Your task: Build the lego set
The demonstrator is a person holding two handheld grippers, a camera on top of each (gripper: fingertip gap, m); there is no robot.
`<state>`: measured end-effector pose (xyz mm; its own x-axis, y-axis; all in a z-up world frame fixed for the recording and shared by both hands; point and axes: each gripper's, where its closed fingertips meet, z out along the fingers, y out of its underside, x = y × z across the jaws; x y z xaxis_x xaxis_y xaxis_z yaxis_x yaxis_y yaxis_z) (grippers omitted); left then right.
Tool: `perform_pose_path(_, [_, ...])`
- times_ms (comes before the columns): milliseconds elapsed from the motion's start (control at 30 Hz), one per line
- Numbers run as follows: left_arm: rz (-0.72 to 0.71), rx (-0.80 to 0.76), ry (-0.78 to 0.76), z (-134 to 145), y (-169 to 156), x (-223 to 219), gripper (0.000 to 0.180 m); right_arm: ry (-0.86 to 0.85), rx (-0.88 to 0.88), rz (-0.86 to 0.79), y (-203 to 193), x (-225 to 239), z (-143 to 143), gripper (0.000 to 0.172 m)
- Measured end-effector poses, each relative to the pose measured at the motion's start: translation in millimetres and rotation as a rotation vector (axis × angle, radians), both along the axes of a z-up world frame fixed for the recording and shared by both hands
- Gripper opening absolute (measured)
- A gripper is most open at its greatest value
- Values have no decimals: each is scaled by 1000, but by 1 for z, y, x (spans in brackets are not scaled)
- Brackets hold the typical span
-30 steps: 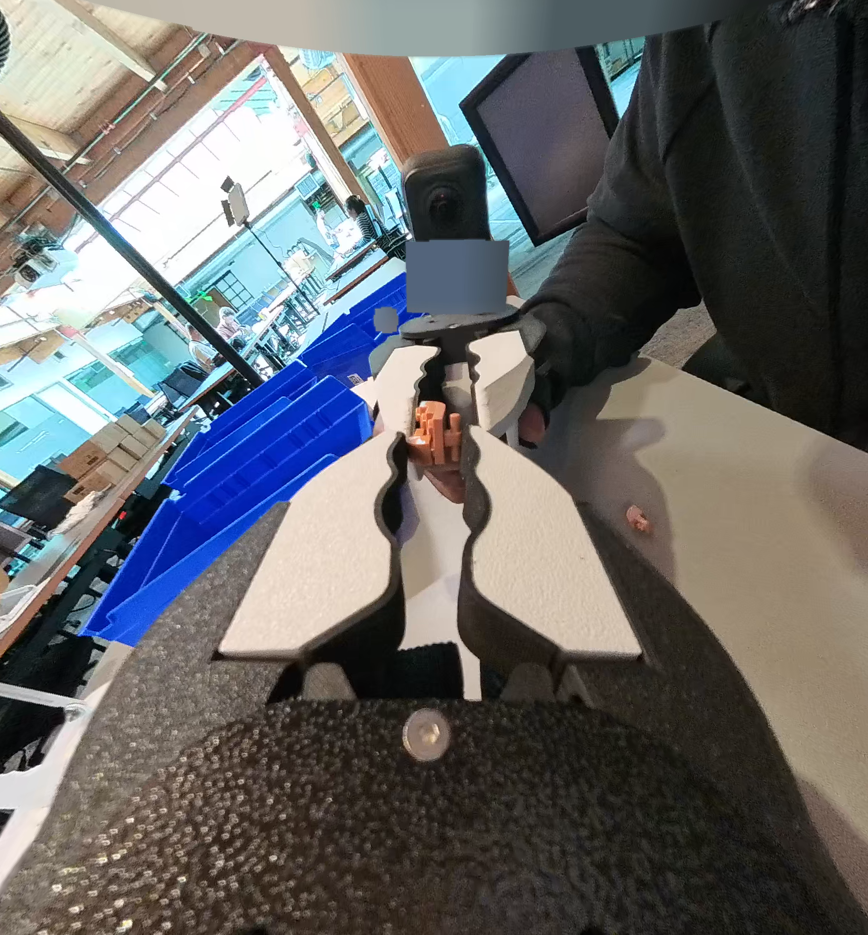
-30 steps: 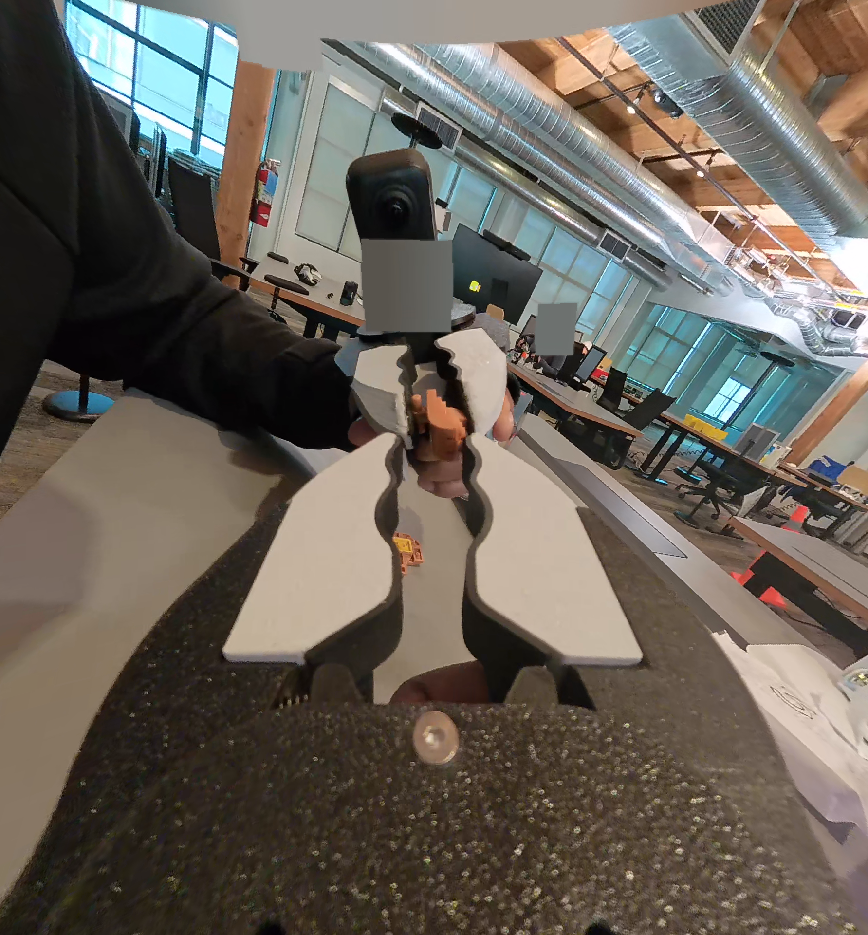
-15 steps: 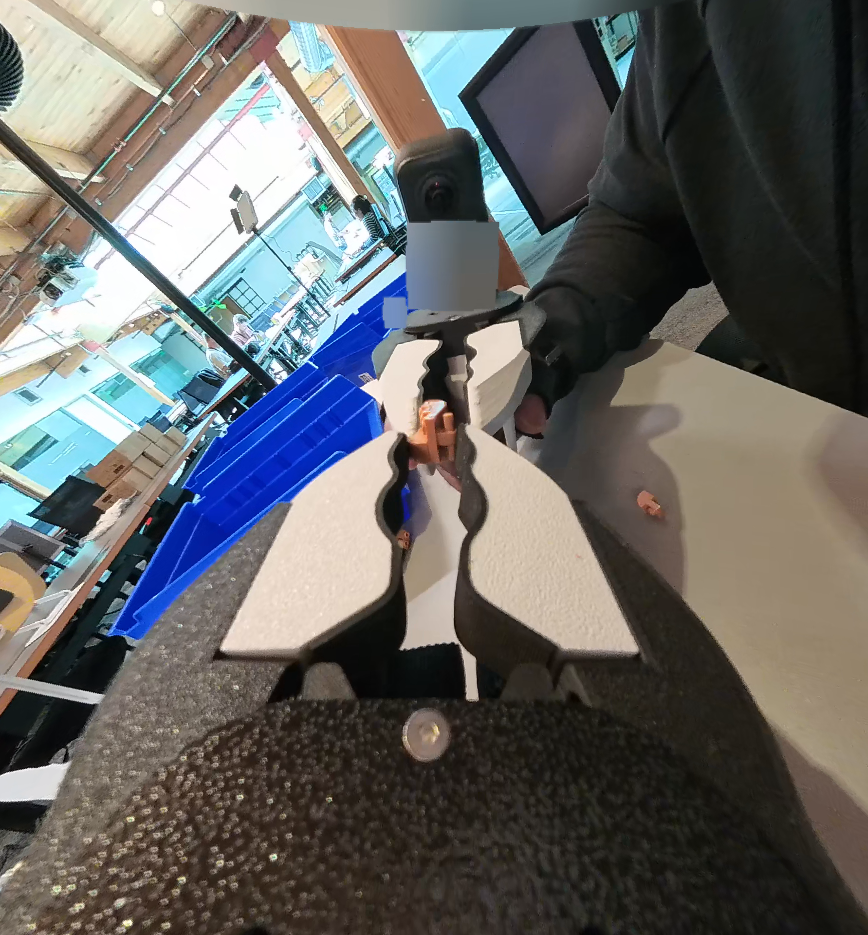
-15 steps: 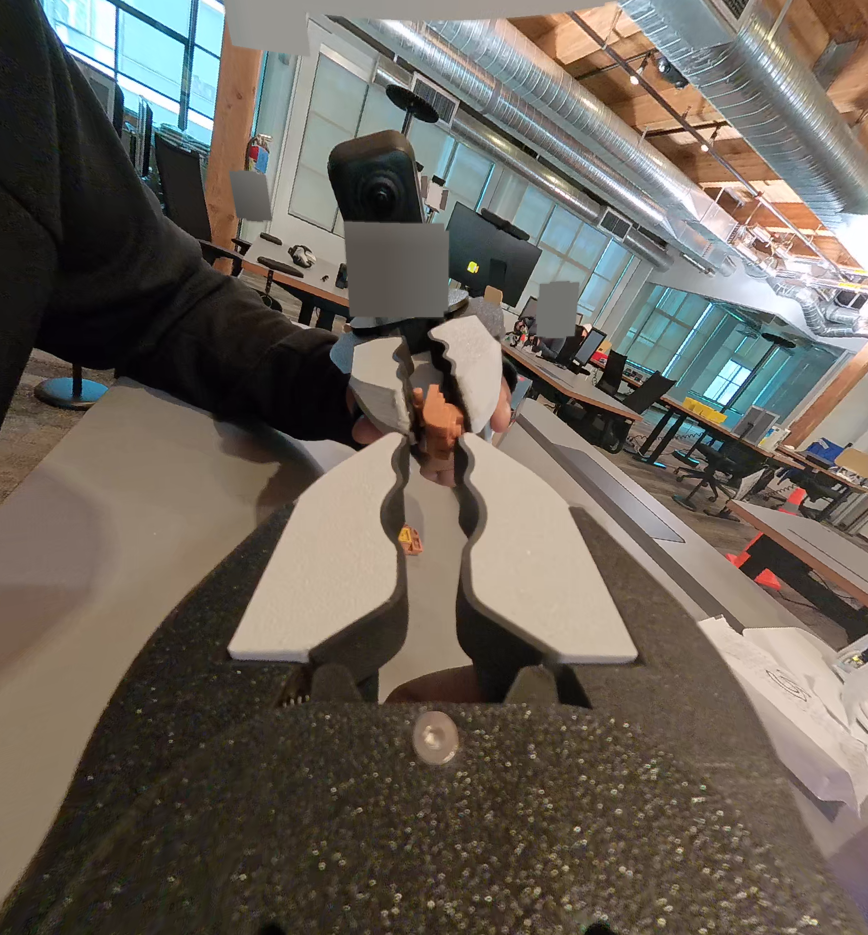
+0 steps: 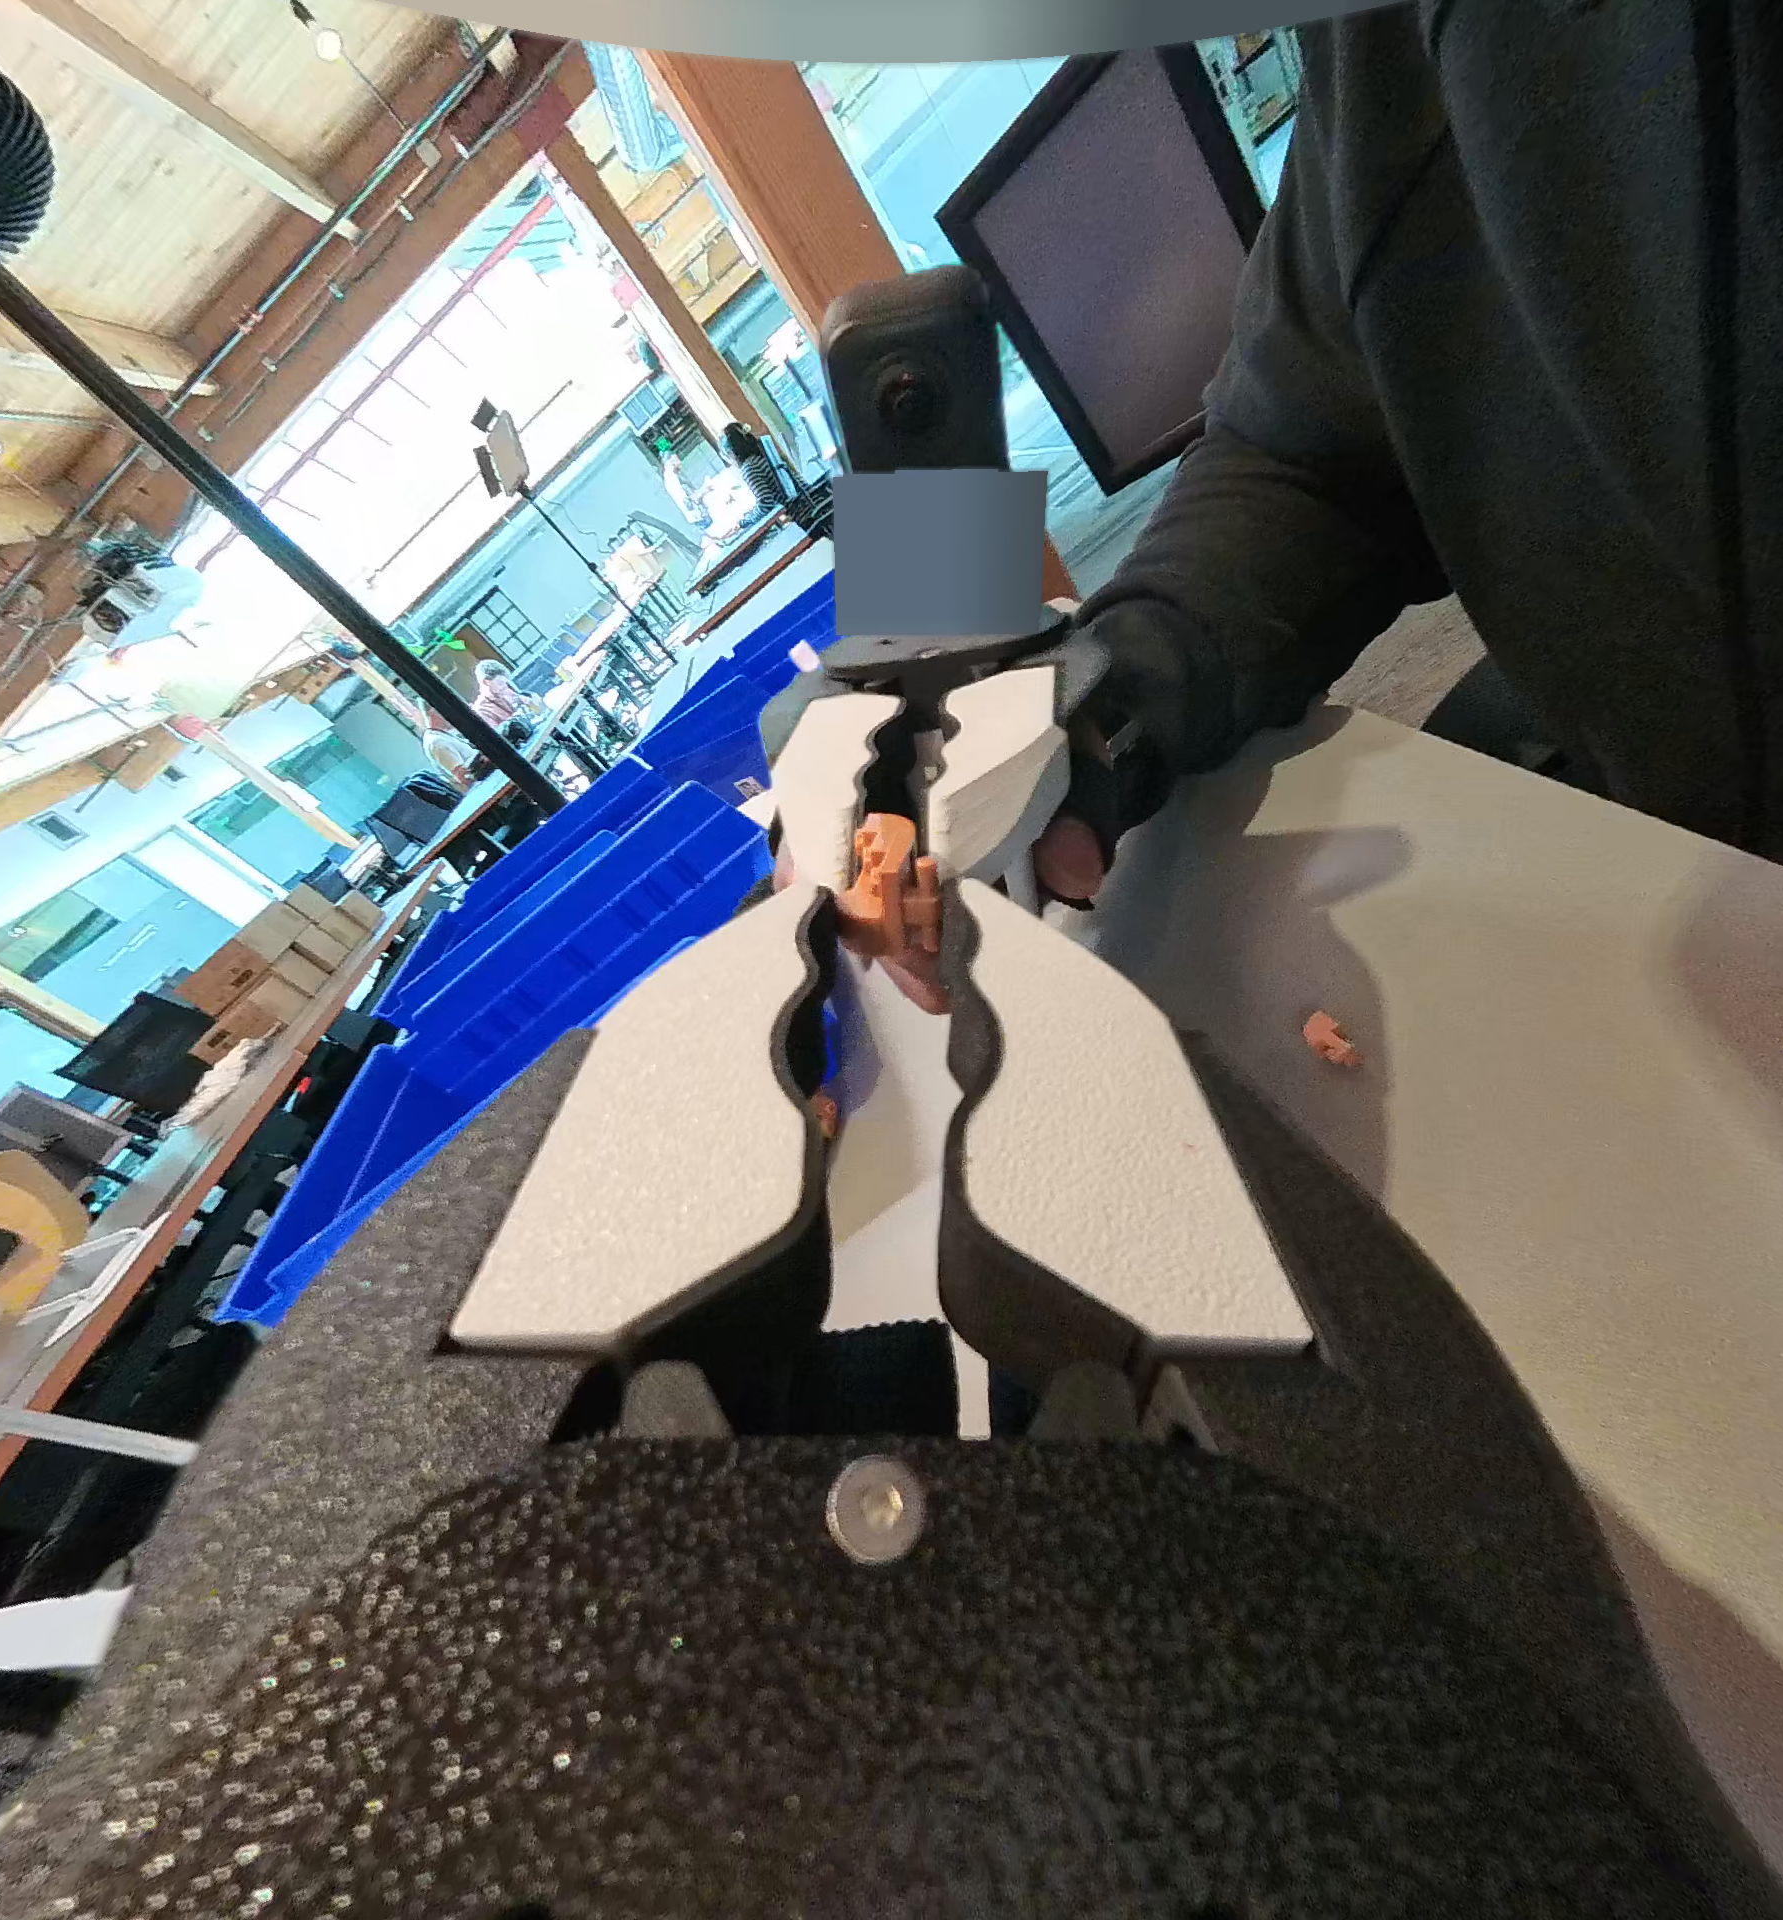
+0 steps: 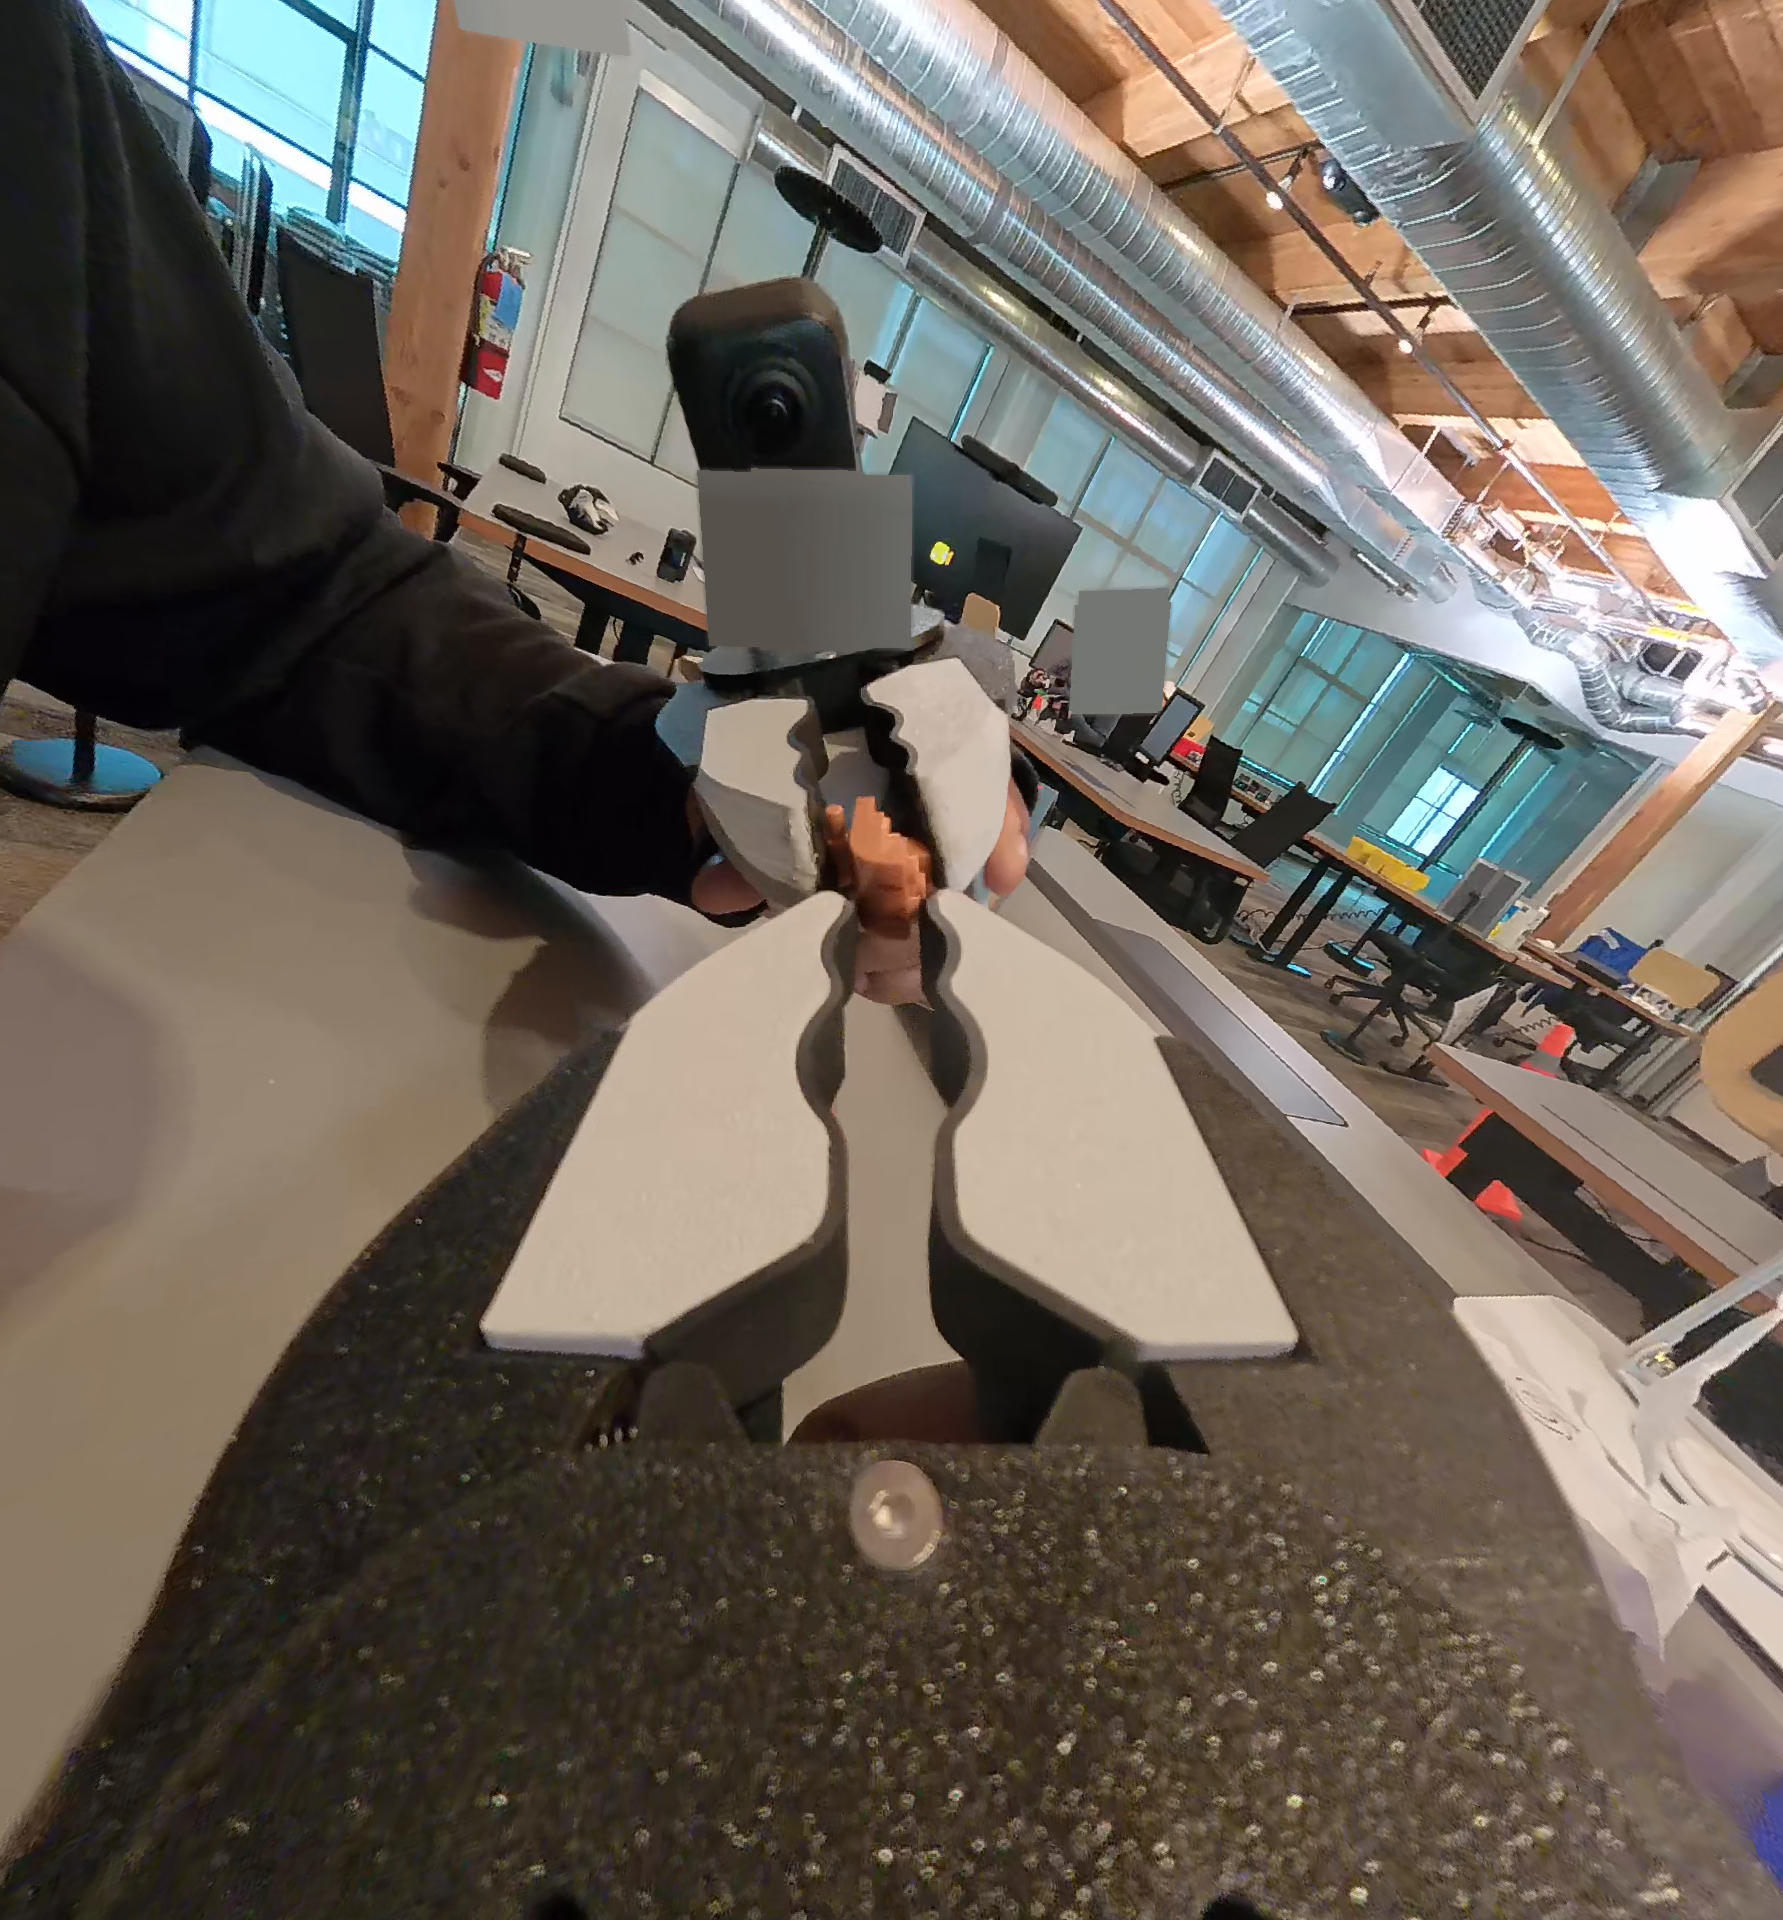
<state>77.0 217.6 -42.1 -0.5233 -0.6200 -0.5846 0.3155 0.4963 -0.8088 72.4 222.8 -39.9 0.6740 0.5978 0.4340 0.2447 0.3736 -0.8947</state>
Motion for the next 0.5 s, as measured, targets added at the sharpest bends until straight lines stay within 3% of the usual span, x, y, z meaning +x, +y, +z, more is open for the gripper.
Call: perform_pose_path(500, [8,-23,14,-2,1,2,19,-39,25,-30,2,2,-1,12])
